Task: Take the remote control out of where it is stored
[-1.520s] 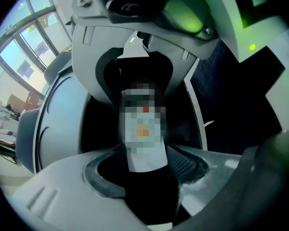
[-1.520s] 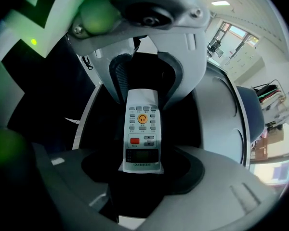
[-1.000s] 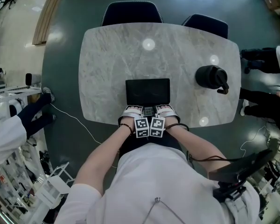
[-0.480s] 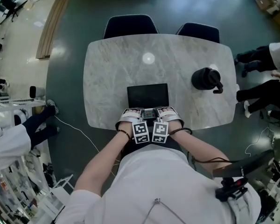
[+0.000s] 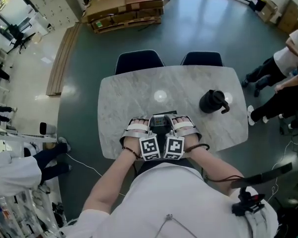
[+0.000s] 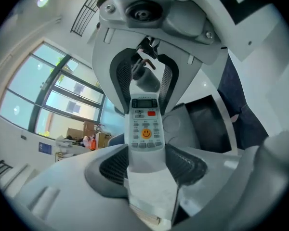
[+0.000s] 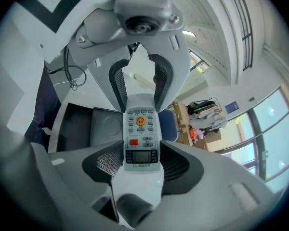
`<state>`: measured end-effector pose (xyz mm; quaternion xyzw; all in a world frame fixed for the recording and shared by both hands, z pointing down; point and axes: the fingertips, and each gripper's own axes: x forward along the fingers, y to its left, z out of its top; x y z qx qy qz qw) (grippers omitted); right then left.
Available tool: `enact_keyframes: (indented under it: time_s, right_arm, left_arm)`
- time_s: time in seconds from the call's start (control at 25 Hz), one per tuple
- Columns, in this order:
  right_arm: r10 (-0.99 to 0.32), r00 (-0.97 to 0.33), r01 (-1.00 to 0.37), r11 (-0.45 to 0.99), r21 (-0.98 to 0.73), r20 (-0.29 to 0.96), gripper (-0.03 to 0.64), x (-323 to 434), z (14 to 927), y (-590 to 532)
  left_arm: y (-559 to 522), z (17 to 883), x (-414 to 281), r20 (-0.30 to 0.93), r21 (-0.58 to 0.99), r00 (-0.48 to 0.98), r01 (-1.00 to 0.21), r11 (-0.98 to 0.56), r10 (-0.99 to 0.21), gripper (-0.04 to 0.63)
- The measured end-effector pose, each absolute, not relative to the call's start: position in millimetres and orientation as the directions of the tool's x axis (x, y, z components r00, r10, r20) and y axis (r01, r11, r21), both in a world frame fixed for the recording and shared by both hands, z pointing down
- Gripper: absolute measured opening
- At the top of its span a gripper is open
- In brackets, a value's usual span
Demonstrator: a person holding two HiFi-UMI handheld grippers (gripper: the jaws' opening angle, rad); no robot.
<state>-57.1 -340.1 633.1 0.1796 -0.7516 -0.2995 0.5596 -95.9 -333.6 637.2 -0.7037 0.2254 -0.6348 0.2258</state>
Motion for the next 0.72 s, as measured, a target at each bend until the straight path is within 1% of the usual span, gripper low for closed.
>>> enact_keyframes:
  time_s: [0.28,0.36,0.52,0.72]
  right_arm:
    - [-0.719,-0.318,0.029,0.644,0.764,0.618,0.264,-70.4,552.1,-354.3]
    - [-0.726,-0.318,0.027,0.636,0.772,0.609,0.264,-66.2,546.6,-358.7]
    - [-0.736,-0.313,0.02,0.627,0.779,0.601,0.264,-63.4,546.9,-359.1]
    - [-0.737,-0.303,0.023,0.628,0.778,0.604,0.264,-69.1,546.7,-356.1]
  left_arm:
    - [-350.5,558.7,-107.8,0.693,-0.715,0.087,-0.047,-0.697,-0.716,0.242]
    - [-354.3,550.3,-101.6,0.688,-0.716,0.099,-0.064,-0.695,-0.719,0.242]
    - [-354.2,550.1,-101.6,0.686,-0.721,0.091,-0.046,-0.691,-0.722,0.241]
    - [-350.6,552.6,-106.4,0.687,-0.718,0.102,-0.051,-0.694,-0.719,0.241]
